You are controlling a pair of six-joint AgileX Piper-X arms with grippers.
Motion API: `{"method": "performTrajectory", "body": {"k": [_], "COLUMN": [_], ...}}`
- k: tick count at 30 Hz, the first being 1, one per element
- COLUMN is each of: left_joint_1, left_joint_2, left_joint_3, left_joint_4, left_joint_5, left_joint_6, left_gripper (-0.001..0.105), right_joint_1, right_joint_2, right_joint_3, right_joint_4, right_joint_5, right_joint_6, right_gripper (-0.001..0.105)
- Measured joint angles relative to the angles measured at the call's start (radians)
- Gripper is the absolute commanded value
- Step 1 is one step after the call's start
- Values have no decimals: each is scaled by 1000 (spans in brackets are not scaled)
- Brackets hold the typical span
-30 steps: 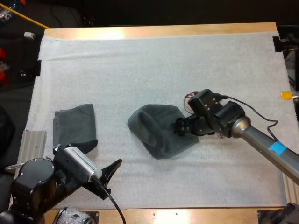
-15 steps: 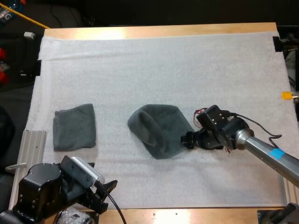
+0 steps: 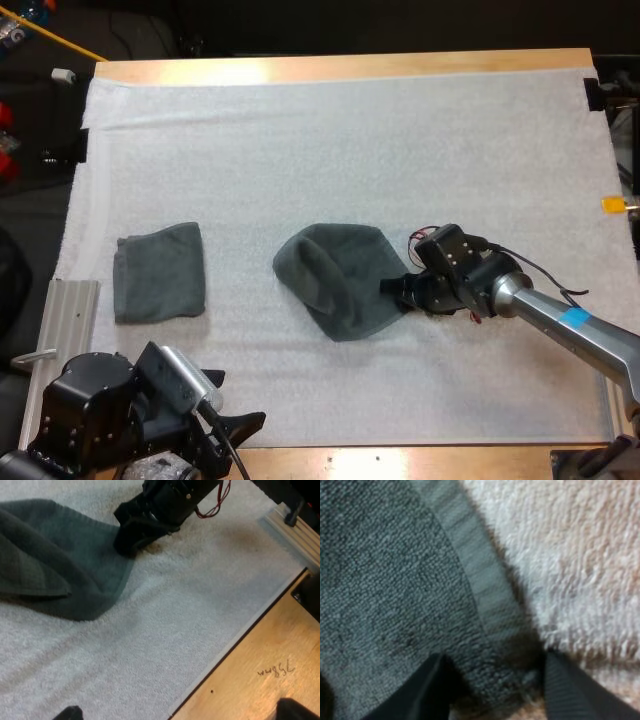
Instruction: Pick towel from pile, fold and stack
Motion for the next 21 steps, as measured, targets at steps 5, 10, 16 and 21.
{"method": "performTrajectory", "body": {"k": [5,10,16,21], "left_joint_1": [0,0,0,0], "left_joint_2": [0,0,0,0], "left_joint_3": [0,0,0,0], "left_joint_4": [0,0,1,1], "left_joint_5": [4,5,5,5], "left_joint_6": [-7,-7,-7,-7], "left_gripper": [72,72,72,72], "right_joint_1": [0,0,0,-21], "right_joint_2": [-1,-83,-194,-205], "right_joint_3": [0,-6,-65,-97], "right_joint_4": [3,8,22,47], "right_joint_5": [4,87,320,473], "right_joint_6": [-2,-57,-113,-179], "right_gripper": [0,0,0,0]}}
